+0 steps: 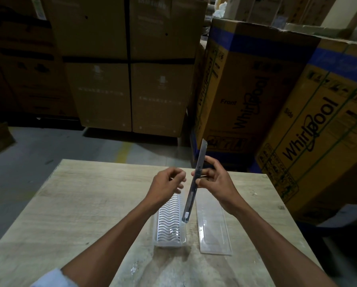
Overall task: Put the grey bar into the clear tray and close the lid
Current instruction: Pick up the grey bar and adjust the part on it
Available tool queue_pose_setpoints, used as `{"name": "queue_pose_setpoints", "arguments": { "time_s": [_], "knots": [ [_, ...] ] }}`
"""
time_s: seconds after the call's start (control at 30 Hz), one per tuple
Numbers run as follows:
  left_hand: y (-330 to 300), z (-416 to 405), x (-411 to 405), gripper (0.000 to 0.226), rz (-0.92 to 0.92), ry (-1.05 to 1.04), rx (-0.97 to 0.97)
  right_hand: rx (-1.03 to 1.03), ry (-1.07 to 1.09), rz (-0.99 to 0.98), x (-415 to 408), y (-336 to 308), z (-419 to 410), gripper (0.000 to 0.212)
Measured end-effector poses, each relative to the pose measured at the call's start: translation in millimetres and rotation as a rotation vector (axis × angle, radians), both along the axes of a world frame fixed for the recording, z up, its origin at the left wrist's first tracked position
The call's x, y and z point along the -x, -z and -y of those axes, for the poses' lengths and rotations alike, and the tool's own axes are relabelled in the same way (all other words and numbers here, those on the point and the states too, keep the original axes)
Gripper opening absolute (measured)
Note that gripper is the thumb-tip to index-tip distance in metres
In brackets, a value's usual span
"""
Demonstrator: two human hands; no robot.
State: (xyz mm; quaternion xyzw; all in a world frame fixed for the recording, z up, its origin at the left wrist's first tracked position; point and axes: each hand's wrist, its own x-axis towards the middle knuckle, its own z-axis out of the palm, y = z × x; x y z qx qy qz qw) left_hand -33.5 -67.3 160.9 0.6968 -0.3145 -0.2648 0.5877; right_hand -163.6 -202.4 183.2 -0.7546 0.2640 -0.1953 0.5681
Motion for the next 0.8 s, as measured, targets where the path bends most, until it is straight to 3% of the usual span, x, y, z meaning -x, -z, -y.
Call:
{"name": "queue_pose_setpoints", "arguments": {
  "time_s": [0.8],
  "knots": [
    [-36.2,24.6,-7.2,0.009,0.084,0.044,0.012,0.064,-0.075,-0.038,2.5,-4.1,-9.4,0.079]
  ]
}}
